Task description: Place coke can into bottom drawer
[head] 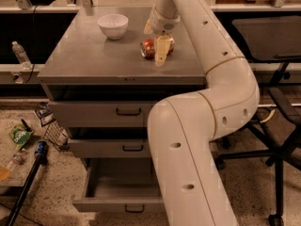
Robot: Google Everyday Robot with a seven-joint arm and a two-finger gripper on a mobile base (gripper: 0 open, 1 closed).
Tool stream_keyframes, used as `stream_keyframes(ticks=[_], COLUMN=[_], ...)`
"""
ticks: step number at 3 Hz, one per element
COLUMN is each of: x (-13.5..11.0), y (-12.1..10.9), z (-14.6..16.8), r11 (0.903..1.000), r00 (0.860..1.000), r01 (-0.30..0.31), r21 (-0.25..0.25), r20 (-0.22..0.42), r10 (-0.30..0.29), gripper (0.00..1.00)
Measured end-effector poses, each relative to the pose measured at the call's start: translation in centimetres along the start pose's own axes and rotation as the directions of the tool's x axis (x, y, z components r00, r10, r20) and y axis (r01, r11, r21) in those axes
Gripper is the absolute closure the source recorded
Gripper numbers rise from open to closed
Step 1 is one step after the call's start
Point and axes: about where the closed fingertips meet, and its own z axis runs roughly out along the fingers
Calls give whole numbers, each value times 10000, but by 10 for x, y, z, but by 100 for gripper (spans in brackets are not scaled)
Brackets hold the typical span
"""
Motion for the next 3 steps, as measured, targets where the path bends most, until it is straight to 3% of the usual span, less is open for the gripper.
stream_keyframes(ticks=[2,3], x=[2,4], y=[3,5], z=[22,24], r11=[9994,9990], r00=[9999,9998], r01=[153,202], r21=[-315,-397], r20=[74,94], r10=[-151,-198], gripper=[64,95])
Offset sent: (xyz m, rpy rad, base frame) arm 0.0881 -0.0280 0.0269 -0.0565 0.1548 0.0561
